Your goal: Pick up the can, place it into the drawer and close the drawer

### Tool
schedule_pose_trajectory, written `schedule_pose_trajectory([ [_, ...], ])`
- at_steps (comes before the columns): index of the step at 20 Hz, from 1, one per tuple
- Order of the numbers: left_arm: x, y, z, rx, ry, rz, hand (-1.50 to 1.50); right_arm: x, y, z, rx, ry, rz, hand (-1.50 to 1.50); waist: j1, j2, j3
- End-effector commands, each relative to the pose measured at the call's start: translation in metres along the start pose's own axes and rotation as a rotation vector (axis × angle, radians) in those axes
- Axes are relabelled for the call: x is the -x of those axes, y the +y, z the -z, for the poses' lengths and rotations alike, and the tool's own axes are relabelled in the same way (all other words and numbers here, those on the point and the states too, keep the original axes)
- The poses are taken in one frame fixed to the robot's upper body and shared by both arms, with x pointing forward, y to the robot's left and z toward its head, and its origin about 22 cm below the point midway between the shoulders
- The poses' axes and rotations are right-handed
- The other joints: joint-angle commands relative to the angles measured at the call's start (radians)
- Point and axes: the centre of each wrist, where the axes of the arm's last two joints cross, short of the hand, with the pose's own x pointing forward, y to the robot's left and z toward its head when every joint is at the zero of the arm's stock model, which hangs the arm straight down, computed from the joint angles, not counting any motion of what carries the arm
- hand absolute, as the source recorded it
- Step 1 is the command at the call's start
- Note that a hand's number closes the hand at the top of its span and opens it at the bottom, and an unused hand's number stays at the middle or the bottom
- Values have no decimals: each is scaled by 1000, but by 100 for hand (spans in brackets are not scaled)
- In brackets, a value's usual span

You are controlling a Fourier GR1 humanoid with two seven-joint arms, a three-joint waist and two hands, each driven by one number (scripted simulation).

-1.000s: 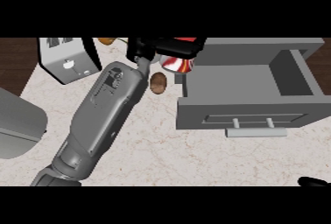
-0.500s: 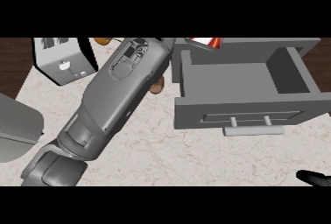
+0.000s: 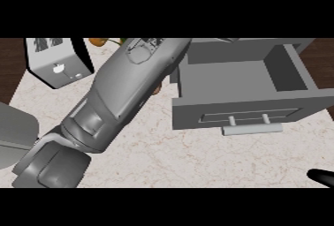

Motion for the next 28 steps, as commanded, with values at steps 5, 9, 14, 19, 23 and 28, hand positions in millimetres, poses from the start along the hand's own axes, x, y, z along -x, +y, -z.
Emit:
schedule_pose_trajectory([
  [5, -4, -8, 4, -85, -30, 66, 150, 3, 7, 4, -14, -14, -7, -150, -29, 8, 2],
  [9, -20, -15, 4, -157, -1, 49, -150, 1, 8, 13, -51, -20, -5, -150, -54, 12, 3],
  [14, 2, -6, 8, -212, -6, 58, -150, -14, 19, 11, -61, -54, 2, -150, -57, 18, 1],
  [19, -7, -8, 9, -213, -18, 31, -150, -13, 12, 15, -105, -95, -134, -150, -42, 15, 2],
  [23, 7, -4, 8, -206, 4, -15, -150, -12, 18, 25, -137, -168, -229, -150, -44, 19, 2],
  [28, -5, -6, 10, -200, -10, -42, -150, -14, 34, 41, -178, -215, -401, -150, -24, 26, 1],
])
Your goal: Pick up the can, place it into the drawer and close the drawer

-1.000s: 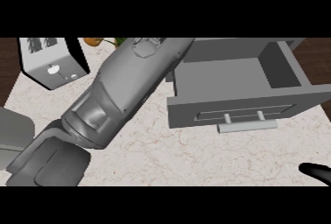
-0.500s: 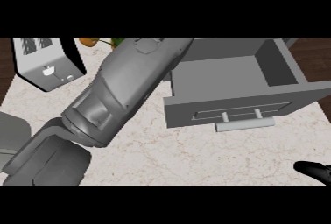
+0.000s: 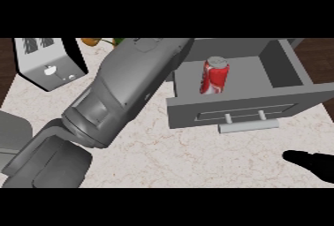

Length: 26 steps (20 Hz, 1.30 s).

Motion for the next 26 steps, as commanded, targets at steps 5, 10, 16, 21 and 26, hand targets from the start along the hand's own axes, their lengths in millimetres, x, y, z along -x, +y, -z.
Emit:
schedule_pose_trajectory([
  [5, -7, -1, 1, 3, -12, -64, -150, 22, 23, 27, -96, -55, -291, -150, 39, -2, 0],
  [10, -19, -5, 1, -23, -26, -43, -150, 33, 51, 43, -156, -62, -404, -150, 50, -9, -1],
  [16, -19, -3, 2, 7, -33, -9, -150, 72, 85, 66, -202, -42, -574, -150, 84, -10, -1],
  [21, -4, 8, 5, 8, -24, -42, -150, 96, 126, 74, -226, -59, -652, -150, 105, -22, -2],
  [26, -27, 15, 8, -5, -15, -37, -150, 116, 158, 99, -209, -40, -700, -150, 131, -24, -2],
])
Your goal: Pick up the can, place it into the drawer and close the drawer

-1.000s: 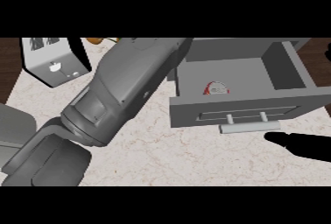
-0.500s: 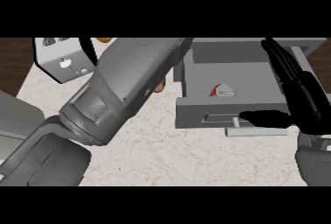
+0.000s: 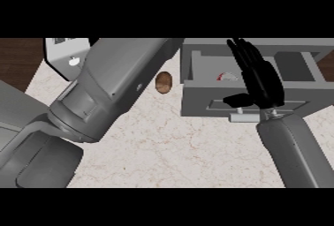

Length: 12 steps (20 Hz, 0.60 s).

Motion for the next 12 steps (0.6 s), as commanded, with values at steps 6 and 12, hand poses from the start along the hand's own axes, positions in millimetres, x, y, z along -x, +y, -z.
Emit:
schedule_pose_trajectory([
  [6, 12, 38, 11, -38, -9, 20, -150, 21, 44, 32, 66, 38, -111, -150, 28, -5, 0],
  [12, -2, 68, 19, -39, 21, 15, -150, 16, 59, 53, 164, 74, -134, -150, 46, -3, 0],
])
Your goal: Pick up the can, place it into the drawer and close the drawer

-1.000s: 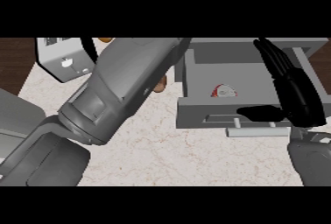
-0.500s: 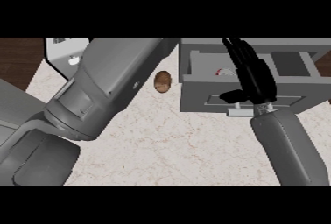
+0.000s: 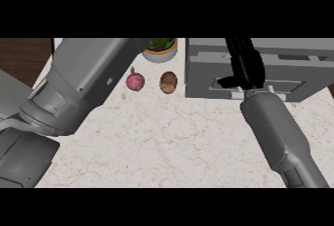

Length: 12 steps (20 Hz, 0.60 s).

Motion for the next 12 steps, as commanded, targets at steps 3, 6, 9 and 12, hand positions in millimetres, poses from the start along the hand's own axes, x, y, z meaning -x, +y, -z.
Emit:
schedule_pose_trajectory([
  [3, 6, 17, 2, 1, 6, 12, -150, -22, 12, 28, 79, 6, -34, -150, 20, 5, 0],
  [6, 3, 31, 4, 19, 5, 10, -150, -9, -16, 57, 101, 33, -52, -150, 43, 9, 0],
  [9, 8, 17, -6, 10, 2, 11, -150, -3, -15, 60, 123, 32, -69, -150, 52, 3, 0],
  [12, 11, 53, 2, 20, 17, 20, -150, -13, -28, 77, 125, 15, -79, -150, 50, 7, -1],
])
